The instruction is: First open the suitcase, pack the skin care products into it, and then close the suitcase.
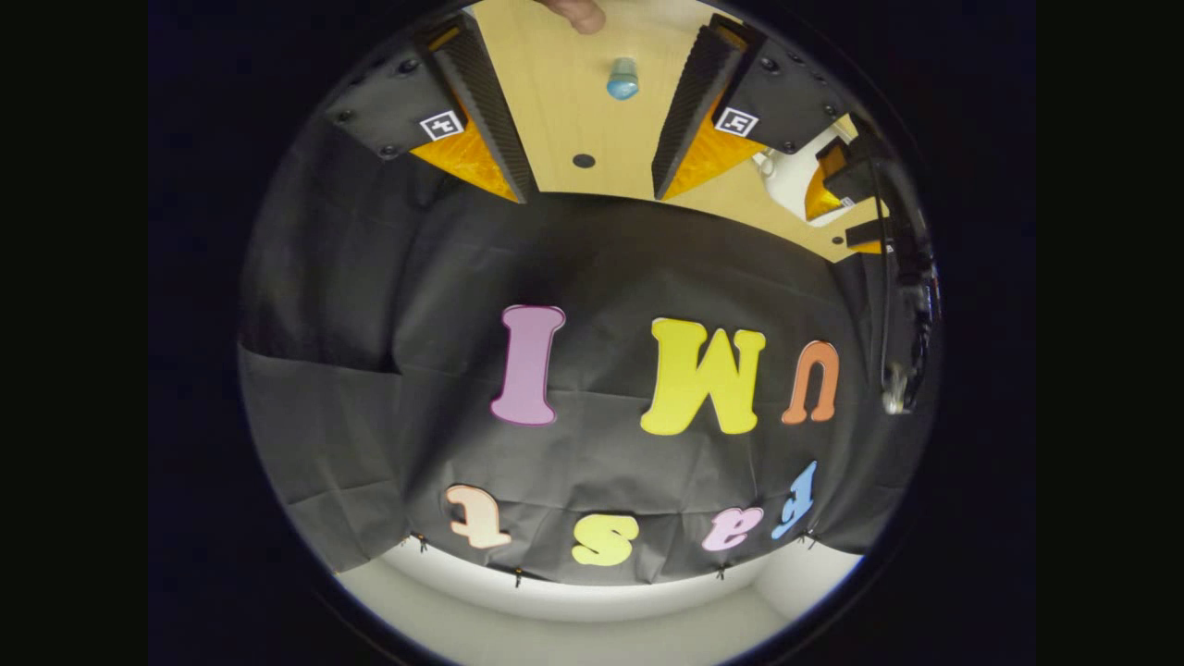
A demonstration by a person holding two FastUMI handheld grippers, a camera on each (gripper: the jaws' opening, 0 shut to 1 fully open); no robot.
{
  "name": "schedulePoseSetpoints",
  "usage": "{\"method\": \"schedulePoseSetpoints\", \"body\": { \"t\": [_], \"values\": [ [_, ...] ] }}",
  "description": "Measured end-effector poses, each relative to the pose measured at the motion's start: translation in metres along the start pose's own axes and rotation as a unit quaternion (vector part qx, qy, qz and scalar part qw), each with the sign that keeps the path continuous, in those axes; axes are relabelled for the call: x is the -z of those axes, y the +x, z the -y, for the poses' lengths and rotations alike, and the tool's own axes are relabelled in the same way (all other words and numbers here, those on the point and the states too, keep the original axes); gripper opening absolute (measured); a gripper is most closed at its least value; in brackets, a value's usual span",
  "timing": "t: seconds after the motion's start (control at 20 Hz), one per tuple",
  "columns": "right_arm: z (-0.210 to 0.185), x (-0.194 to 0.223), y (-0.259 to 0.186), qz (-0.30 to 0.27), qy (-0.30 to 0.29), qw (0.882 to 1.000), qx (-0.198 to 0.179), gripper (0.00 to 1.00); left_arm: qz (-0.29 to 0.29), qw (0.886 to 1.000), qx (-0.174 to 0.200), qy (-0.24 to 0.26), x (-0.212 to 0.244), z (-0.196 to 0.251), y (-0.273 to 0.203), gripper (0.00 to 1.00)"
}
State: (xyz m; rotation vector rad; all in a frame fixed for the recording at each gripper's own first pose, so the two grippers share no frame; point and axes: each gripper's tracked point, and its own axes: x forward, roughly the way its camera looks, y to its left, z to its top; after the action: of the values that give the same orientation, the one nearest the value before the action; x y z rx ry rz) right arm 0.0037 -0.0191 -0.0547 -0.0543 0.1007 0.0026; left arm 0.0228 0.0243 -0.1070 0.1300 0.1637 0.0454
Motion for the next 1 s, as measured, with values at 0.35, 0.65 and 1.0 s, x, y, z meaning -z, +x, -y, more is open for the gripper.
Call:
{"method": "schedulePoseSetpoints", "body": {
  "t": [0.35, 0.65, 1.0],
  "values": [
    [0.036, 0.048, -0.010, -0.034, 0.000, 0.999, 0.032, 0.80, -0.025, 0.990, 0.005, 0.139, 0.063, 0.011, 0.000, 0.99],
    [0.052, 0.061, -0.018, -0.043, 0.008, 0.998, 0.044, 0.80, -0.033, 0.957, 0.055, 0.281, 0.112, 0.049, 0.011, 0.98],
    [0.080, 0.063, -0.023, -0.042, 0.025, 0.996, 0.071, 0.80, -0.091, 0.890, 0.035, 0.445, 0.159, 0.042, 0.038, 0.97]
  ]
}}
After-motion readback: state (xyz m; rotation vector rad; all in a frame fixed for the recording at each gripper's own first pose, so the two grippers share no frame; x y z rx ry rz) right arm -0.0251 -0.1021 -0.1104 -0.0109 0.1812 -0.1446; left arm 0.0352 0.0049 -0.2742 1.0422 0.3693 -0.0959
